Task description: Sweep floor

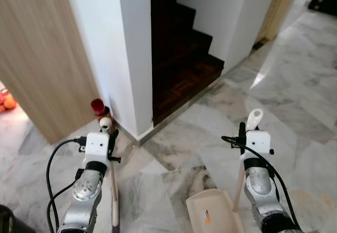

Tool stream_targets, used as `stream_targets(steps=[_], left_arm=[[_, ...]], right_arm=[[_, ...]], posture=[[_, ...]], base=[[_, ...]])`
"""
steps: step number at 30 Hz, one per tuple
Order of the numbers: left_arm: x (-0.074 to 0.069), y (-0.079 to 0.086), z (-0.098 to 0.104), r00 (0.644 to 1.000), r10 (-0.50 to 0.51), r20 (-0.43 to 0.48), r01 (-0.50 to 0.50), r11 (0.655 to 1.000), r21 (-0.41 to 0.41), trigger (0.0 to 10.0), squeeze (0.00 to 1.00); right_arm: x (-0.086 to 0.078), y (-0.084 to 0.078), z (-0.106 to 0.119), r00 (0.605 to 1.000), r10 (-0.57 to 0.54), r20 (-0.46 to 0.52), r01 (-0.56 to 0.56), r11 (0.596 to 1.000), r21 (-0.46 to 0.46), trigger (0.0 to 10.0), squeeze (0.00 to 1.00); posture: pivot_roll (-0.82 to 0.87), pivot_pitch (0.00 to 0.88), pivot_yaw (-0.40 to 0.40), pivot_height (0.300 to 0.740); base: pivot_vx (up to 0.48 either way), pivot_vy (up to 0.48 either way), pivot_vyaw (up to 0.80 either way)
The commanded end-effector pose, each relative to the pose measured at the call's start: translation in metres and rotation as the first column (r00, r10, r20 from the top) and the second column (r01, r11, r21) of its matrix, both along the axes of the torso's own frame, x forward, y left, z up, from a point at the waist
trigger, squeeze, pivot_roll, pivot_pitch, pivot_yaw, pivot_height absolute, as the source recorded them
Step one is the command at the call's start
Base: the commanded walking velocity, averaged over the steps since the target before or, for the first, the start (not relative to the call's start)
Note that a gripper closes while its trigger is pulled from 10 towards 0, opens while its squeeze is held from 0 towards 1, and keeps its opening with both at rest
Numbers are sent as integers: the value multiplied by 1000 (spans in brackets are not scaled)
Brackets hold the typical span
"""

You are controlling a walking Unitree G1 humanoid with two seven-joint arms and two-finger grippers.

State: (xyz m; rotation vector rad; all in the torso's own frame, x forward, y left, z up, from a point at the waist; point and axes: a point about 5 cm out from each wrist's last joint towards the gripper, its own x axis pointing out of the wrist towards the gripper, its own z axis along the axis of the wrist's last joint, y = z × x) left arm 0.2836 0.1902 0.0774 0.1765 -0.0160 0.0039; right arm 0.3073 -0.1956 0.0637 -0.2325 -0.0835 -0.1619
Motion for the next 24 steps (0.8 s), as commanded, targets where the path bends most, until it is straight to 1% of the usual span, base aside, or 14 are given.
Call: stream_targets(steps=[1, 4, 17, 21, 24], left_arm=[[5, -1, 11, 999, -10, 52, 9, 1000, 7, 10000, 0], [4, -2, 11, 999, -9, 52, 8, 1000, 4, 10000, 0], [6, 0, 10, 999, -8, 52, 7, 1000, 6, 10000, 0], [6, 0, 11, 998, -8, 55, 8, 1000, 7, 10000, 0], [6, 0, 11, 998, -10, 56, 10, 1000, 7, 10000, 0]], right_arm=[[2, -6, 6, 1000, -16, 25, 16, 1000, -5, 10000, 0], [1, -7, 5, 1000, -16, 25, 16, 1000, -9, 10000, 0], [2, -3, 8, 999, -2, 45, 4, 1000, -24, 10000, 0], [2, -3, 7, 999, -9, 40, 9, 1000, -3, 10000, 0], [2, -4, 6, 999, -12, 35, 11, 1000, 5, 10000, 0]], posture=[[141, 0, 33, 740], [141, 0, 32, 740], [143, 0, 34, 740], [143, 0, 35, 740], [143, 0, 34, 740]], base=[[0, 0, -800], [0, 0, -800], [0, 0, 0], [253, 0, 0], [257, 0, -771]])
